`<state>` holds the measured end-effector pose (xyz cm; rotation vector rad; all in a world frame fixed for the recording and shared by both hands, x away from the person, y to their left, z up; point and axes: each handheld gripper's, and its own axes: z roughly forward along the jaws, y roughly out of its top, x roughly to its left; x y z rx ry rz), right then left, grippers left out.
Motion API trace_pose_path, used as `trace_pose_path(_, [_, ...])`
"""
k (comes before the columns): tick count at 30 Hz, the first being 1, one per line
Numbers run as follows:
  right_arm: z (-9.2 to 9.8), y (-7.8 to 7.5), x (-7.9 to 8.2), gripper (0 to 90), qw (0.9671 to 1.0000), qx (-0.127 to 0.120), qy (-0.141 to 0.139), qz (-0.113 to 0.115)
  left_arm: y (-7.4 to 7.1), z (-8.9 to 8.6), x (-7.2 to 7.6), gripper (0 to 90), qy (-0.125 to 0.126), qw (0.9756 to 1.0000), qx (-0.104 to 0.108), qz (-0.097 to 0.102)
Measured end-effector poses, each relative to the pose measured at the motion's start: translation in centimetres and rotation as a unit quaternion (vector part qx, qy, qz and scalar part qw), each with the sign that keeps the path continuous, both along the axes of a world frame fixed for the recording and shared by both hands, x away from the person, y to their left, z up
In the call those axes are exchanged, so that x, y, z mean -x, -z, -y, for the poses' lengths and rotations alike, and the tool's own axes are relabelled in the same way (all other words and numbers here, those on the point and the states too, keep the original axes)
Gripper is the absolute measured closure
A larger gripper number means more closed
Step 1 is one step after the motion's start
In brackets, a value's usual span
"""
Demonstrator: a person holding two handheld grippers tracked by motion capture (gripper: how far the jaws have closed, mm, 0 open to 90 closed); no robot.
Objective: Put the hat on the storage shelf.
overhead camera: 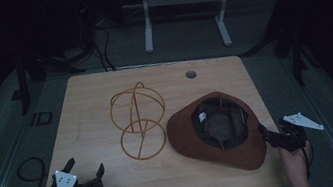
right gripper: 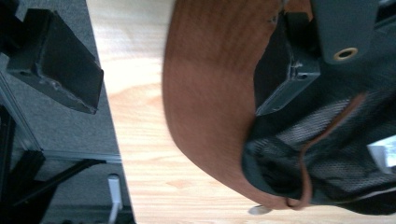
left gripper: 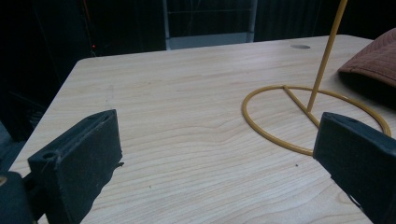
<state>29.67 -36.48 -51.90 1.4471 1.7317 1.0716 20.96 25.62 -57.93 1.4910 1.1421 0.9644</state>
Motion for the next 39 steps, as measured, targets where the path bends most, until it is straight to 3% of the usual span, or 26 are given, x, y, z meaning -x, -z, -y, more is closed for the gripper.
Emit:
trace_pose_path(3, [-0.6, -1.1, -0.4, 16.0, 0.9997, 0.01, -0.022, 0.006, 0.1, 0.0, 0.0, 1.7, 0.001, 1.0, 0.003, 0.0])
trace_pose_path(6, [-0.8, -1.9, -1.2, 14.8, 0.9993, -0.009, -0.036, -0.006, 0.2, 0.0, -0.1, 1.7, 0.007, 1.0, -0.001, -0.005])
trace_pose_path(10, [-1.9, -2.9, -2.4, 13.6, 0.9974, 0.018, -0.07, 0.005, 0.2, 0.1, -0.1, 1.8, 0.01, 0.9999, -0.001, -0.006])
trace_pose_path(14, [-2.6, -3.0, -3.5, 13.7, 0.9964, 0.026, -0.08, -0.006, 0.2, 0.0, -0.1, 1.7, 0.01, 0.9999, 0.0, -0.006])
trace_pose_path(18, [-3.5, -2.5, -5.5, 13.5, 0.995, 0.011, -0.096, -0.025, 0.2, 0.0, -0.1, 1.7, 0.013, 0.9999, 0.0, -0.009])
trace_pose_path(22, [-4.3, -1.8, -6.9, 11.5, 0.9956, 0.028, -0.086, -0.025, 0.2, 0.1, -0.1, 1.7, 0.014, 0.9999, 0.0, -0.009])
trace_pose_path(29, [-5.5, -0.2, -8.9, 14.9, 0.9938, 0.057, -0.067, -0.067, 0.2, -0.1, -0.2, 1.7, 0.014, 0.9999, 0.004, -0.01])
trace_pose_path(33, [-5.8, 0.6, -9.3, 23.2, 0.9932, 0.059, -0.066, -0.076, 0.2, -0.1, -0.1, 1.8, 0.016, 0.9998, 0.004, -0.012])
trace_pose_path(39, [-6.2, 1.6, -9.6, 27.7, 0.9926, 0.058, -0.05, -0.095, 0.2, -0.2, -0.1, 1.8, 0.014, 0.9998, 0.004, -0.013])
